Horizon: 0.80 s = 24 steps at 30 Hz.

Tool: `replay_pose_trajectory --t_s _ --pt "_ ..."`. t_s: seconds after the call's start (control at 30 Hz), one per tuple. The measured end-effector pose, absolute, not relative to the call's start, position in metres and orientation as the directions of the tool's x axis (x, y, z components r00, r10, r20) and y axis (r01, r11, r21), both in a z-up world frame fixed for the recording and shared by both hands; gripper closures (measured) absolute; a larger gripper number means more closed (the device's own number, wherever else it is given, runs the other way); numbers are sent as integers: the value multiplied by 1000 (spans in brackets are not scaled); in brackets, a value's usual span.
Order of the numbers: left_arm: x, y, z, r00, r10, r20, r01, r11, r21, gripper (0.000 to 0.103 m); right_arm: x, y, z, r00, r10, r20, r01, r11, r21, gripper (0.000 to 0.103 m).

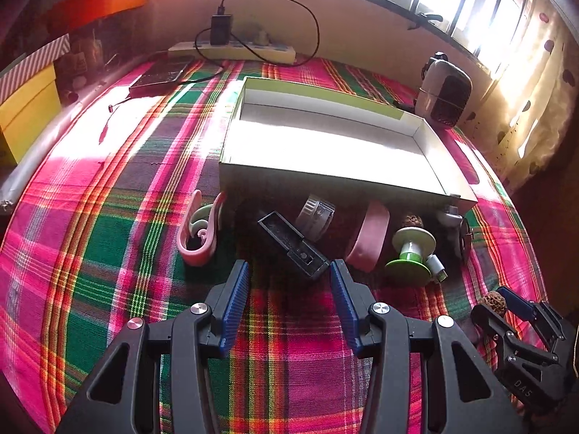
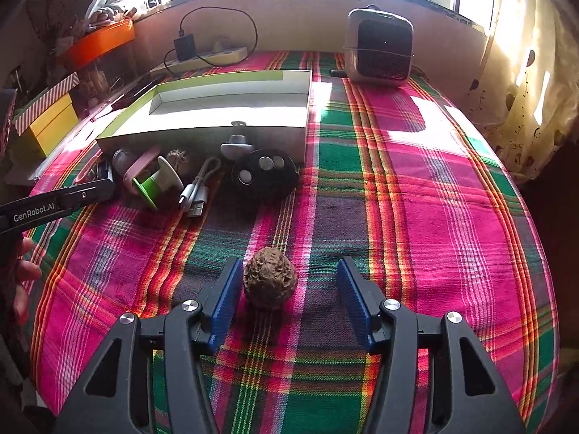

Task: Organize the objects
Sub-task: 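Move the right gripper toward the walnut on the bedspread, then close the right gripper on the walnut while the left gripper grasps the black device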

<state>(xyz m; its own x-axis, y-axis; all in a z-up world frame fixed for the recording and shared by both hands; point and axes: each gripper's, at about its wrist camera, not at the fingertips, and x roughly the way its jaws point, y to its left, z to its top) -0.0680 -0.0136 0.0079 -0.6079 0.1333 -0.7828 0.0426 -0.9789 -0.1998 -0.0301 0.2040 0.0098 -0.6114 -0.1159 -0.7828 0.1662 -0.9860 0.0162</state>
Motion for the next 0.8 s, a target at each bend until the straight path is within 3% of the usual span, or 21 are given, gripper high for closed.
replay_pose_trajectory --t_s 0.27,0.57,0.8 --pt "-78 -7 8 -601 84 -795 76 -984 -162 59 -31 204 11 -613 -117 -781 161 -987 22 51" --pt "-74 -15 8 -584 96 -806 71 -983 -169 60 -31 206 12 -616 -148 -774 173 -984 51 72" --pt "-63 -26 8 -567 76 -820 77 -986 -145 60 -32 201 12 -611 -169 -773 196 -979 59 73"
